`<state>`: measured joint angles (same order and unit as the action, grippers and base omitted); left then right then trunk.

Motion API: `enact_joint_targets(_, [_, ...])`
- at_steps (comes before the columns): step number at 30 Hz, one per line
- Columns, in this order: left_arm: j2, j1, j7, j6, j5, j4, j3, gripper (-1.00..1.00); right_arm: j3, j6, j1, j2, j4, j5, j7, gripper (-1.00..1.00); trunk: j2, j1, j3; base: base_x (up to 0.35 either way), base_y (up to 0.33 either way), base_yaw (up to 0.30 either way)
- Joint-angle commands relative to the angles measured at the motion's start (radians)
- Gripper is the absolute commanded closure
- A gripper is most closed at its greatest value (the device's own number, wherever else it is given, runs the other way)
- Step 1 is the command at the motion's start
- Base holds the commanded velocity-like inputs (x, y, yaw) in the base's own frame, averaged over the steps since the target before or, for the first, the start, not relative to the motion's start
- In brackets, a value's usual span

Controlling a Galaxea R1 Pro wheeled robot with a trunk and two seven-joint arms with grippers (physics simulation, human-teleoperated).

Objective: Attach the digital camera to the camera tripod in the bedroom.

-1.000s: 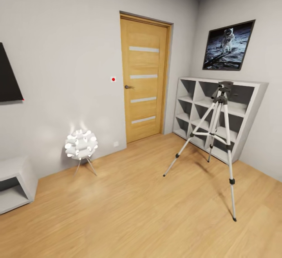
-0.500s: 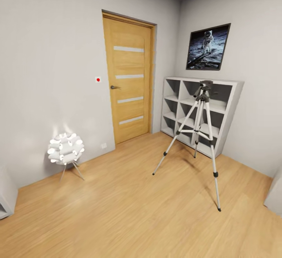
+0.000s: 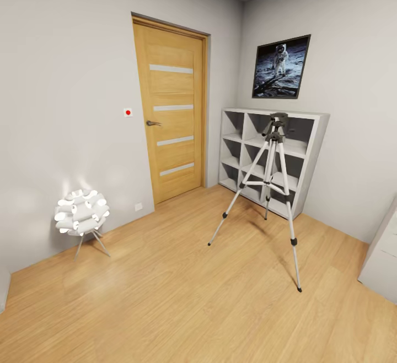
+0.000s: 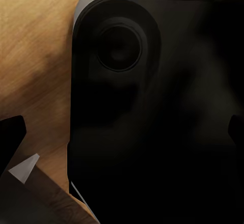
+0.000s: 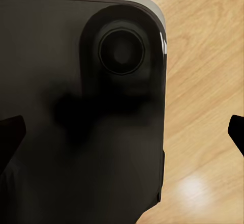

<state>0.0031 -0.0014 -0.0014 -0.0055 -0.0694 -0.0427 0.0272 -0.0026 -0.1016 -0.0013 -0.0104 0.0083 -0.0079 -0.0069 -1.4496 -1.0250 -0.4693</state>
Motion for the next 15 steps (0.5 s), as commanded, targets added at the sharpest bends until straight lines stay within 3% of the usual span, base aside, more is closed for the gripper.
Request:
enact_joint_targets(1, [0.0, 0.0, 0.0, -0.001, -0.007, 0.0, 0.002, -1.0, 0.0, -0.004, 0.0, 0.0, 0.001, -0.001, -0.001, -1.0, 0.0, 0.0, -0.001, 0.0, 0.0, -0.013])
enact_joint_targets(15, [-0.001, 0.0, 0.0, -0.001, -0.007, 0.0, 0.002, -1.0, 0.005, -0.01, 0.0, -0.005, 0.001, 0.009, 0.0, -1.0, 0.0, 0.0, -0.001, 0.0, 0.0, -0.003])
